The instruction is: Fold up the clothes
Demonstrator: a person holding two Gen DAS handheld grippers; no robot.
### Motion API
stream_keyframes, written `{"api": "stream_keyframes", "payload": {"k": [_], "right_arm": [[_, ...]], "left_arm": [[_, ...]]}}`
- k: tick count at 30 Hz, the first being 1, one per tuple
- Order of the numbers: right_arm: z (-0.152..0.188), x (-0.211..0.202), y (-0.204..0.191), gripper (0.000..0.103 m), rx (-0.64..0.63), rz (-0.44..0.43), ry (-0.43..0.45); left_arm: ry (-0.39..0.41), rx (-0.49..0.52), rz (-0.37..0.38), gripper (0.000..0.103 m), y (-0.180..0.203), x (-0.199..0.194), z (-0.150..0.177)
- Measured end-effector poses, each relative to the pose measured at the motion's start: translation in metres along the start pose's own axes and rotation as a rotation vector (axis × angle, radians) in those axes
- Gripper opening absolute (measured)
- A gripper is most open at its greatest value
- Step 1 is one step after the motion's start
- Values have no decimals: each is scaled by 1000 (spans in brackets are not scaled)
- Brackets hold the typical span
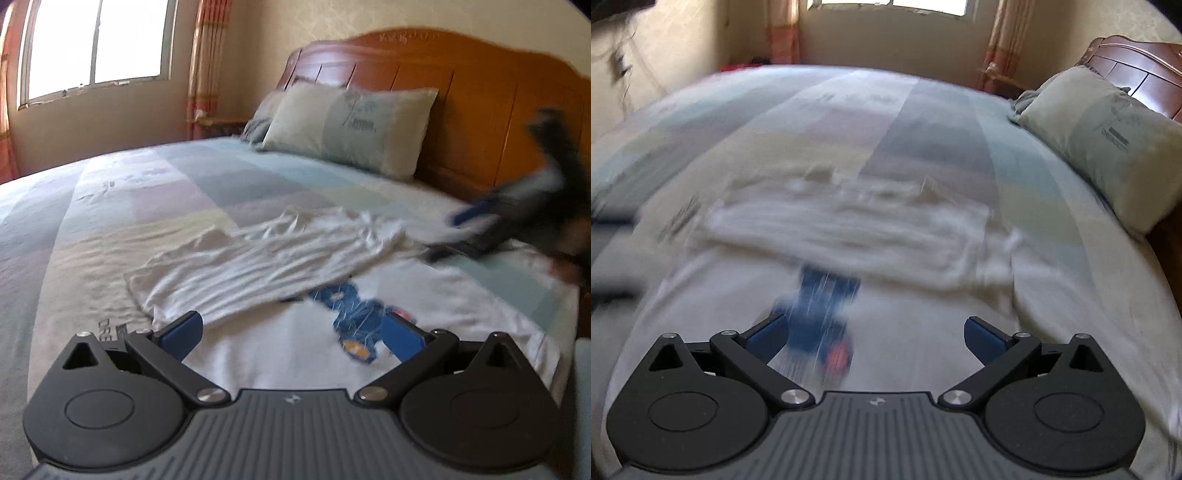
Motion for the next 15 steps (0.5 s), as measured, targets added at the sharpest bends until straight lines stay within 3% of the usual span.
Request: {"api": "stream_keyframes", "payload": {"k": [4, 7, 12, 15], "right_arm": [[-62, 61, 0, 103, 83, -88, -29], [-94, 111, -14, 103, 117, -178, -73], [-114, 173, -60, 103, 79, -248, -133], [-117, 209, -80, 103, 44, -236, -184]], "left_arm": [[109, 1, 113, 102, 6, -18, -12], [156, 5, 117, 102, 1, -30, -19], [244, -70, 110, 102, -22, -49, -22], [237, -106, 112, 102, -32, -44, -18]]}}
Point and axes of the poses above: each gripper's, at about its wrist camera, not at the fingertips, and x roughly the way its jaws point, y to its right, z to its underside, the point moved 9 cm from there along x, roughly the way its jaws point, and after that the axes turned 9 degrees about z, right-handed, at the moved point
